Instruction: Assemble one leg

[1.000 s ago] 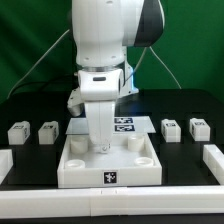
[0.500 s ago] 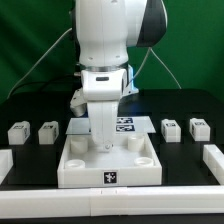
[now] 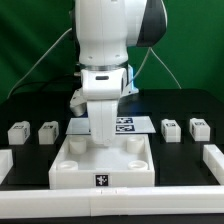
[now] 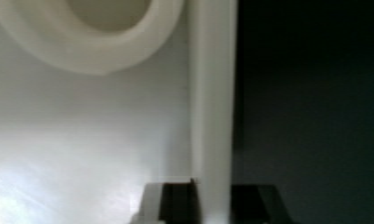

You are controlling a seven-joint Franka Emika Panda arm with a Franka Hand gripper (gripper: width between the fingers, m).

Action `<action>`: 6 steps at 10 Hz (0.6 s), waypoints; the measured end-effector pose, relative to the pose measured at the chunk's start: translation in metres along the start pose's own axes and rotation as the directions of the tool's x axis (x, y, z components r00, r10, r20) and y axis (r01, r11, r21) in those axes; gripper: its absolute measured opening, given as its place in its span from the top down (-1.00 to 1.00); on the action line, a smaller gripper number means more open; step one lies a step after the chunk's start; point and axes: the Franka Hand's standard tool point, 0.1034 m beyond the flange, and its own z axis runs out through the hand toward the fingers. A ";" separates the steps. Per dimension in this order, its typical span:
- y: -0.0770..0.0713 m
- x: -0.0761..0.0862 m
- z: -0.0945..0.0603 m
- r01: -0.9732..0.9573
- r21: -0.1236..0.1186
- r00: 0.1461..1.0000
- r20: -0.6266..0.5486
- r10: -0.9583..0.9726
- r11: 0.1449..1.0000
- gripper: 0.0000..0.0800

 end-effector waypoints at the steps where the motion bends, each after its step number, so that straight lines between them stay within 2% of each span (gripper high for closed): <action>1: 0.000 0.000 0.000 0.000 0.000 1.000 0.000 0.000 1.000 0.83; 6: 0.000 0.000 0.000 0.000 -0.002 1.000 0.000 0.000 1.000 0.83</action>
Offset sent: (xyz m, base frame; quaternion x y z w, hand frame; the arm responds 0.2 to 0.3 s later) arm 0.0000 0.0000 0.0000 0.0000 0.0000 0.0000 1.0000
